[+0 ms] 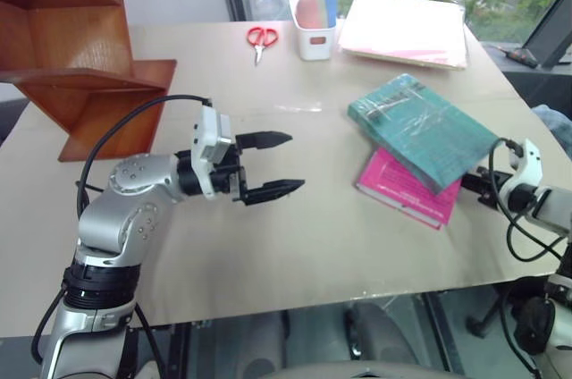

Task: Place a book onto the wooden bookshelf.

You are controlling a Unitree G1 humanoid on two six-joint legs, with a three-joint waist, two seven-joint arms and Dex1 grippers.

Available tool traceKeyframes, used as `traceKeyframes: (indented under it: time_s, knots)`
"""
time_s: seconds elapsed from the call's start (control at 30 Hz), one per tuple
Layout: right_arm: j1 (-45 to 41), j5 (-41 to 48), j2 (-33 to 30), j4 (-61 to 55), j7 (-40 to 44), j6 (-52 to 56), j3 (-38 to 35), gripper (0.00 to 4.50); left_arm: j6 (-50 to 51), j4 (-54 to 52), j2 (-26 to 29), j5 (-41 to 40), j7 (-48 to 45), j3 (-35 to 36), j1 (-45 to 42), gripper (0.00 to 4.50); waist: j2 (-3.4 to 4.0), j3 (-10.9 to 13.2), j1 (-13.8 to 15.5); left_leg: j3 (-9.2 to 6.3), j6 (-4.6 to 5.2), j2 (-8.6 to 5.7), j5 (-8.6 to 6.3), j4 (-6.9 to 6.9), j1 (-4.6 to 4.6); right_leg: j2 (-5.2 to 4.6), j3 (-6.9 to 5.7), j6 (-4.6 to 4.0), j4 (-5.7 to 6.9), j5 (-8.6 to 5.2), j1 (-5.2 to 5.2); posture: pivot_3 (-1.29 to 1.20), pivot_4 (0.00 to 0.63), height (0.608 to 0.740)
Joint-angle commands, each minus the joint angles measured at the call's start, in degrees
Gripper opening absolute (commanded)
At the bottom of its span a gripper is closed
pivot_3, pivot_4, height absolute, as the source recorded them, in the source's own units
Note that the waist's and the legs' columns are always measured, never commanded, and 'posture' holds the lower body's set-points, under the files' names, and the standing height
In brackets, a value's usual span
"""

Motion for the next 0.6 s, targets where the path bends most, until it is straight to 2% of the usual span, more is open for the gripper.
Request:
traceKeyframes:
  time_s: [0.03, 0.2, 0.37, 0.53, 0.6]
  knots:
    - [-0.09, -4.52, 0.31, 5.90, -5.01, -6.62, -0.83, 0.01, 0.01, -2.89, 0.90, -1.33, 0.25, 1.65, 0.20, 4.50, -0.17, -0.10, 0.25, 0.01, 0.00, 0.00, 0.00, 0.03, 0.00, 0.00, 0.00, 0.00, 0.00, 0.00, 0.01, 0.00, 0.150, 0.740]
    - [-2.76, -5.79, 1.33, 13.36, -5.40, -16.54, 1.33, 0.01, 0.16, -2.92, 0.90, -1.43, 0.40, 1.55, 0.10, 4.50, -0.51, -0.31, 0.63, 0.07, 0.00, -0.02, 0.00, 0.19, 0.01, -0.04, 0.07, 0.05, 0.00, 0.05, 0.06, 0.00, 0.150, 0.740]
    - [-6.13, -7.04, 2.11, 20.98, -3.20, -25.82, 5.01, 0.01, 0.35, -2.96, 1.10, -1.57, 0.49, 1.62, 0.06, 4.50, -0.54, -0.33, 0.51, 0.12, 0.00, -0.01, 0.01, 0.21, 0.03, -0.04, 0.13, 0.07, 0.00, 0.09, 0.06, 0.00, 0.150, 0.740]
    - [-6.90, -4.87, 3.31, 21.72, 9.35, -25.97, 13.36, 0.01, 0.79, -3.76, 1.78, -1.97, 1.16, 2.27, 0.50, 4.50, -0.53, -0.32, -0.22, 0.13, 0.00, 0.03, 0.00, 0.17, 0.02, 0.02, 0.17, 0.06, 0.00, 0.09, 0.02, 0.00, 0.150, 0.740]
    - [-6.35, -5.38, 2.92, 21.38, 11.48, -26.18, 15.21, 0.01, 0.90, -4.17, 2.03, -2.06, 1.48, 2.58, 0.82, 4.50, -0.53, -0.32, -0.51, 0.16, 0.00, 0.07, 0.00, 0.06, 0.05, 0.08, 0.24, 0.05, 0.00, 0.09, -0.01, 0.00, 0.150, 0.740]
